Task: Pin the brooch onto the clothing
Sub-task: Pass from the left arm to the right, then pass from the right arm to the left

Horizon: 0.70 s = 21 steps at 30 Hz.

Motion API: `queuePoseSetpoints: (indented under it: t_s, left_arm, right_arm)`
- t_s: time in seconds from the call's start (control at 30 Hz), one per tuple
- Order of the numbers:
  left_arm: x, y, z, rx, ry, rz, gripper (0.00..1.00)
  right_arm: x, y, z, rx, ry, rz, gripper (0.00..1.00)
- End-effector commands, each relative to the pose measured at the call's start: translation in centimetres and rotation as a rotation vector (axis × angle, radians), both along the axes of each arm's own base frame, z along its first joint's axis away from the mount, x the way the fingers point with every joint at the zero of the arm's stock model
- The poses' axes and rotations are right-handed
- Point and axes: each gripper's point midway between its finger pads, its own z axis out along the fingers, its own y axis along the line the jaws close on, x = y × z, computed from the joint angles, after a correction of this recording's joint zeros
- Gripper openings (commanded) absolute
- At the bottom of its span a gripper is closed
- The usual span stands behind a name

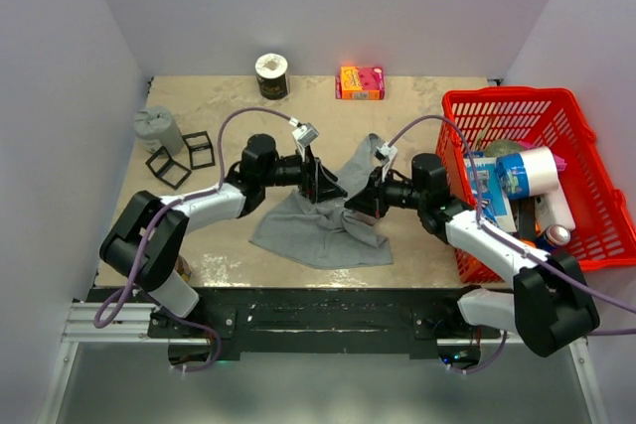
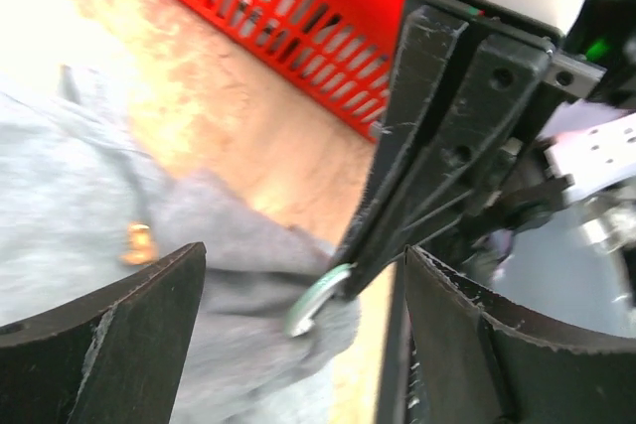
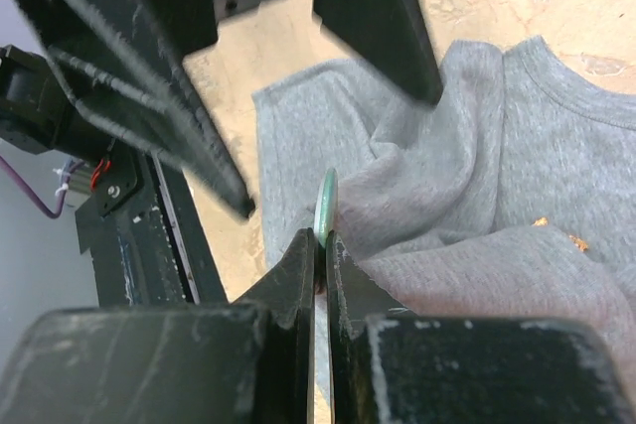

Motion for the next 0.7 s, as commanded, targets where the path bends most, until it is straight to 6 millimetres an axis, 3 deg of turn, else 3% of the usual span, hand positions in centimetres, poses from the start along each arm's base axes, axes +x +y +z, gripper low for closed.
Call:
queuePoseSetpoints:
  t_s: [0.0,0.03,0.07,0.1,0.13,0.2,0.37,0.53,0.67]
  left_arm:
    - [0.9,2.2,0.6,0.138,-0.213,-0.134,0.84]
    - [0.5,2.7,-0.1,0.173,-0.178,-0.161,0.81]
    - [0.8,3.0,-0.1,0.196,-0.250,-0.189,0.79]
    - [1.3,2.8,0.7,0.207,-0.283,-0.202,0.78]
    - [0.5,3.2,0.0,0.238,-0.236,-0.232,0.76]
    - [0.9,3.2,0.1,0.263,-0.282,-0.260,0.66]
    - [-0.8,3.2,-1.0,0.270,-0.243,-0.348,0.51]
    - [-2.8,2.2,-2.4,0.298,-0.197,-0.438,0.54]
    - [-3.0,1.7,-2.0,0.276,-0.200,-0.450,0.54]
  right_arm:
    - [0.5,0.5,1.3,-0.011,-0.035,0.052,0.00]
    - [0.5,0.6,1.4,-0.012,-0.032,0.060,0.00]
    - [0.4,0.6,1.0,-0.020,-0.011,0.071,0.00]
    - [0.5,0.8,1.2,-0.019,-0.012,0.084,0.00]
    - [0.5,0.8,1.0,-0.025,-0.005,0.091,0.00]
    - [0.7,0.8,1.0,-0.034,0.002,0.092,0.00]
    - [0.5,1.0,1.7,-0.035,0.002,0.120,0.00]
    - [0.5,1.4,2.0,-0.044,0.006,0.161,0.00]
    - [0.2,1.6,1.6,-0.056,0.018,0.176,0.00]
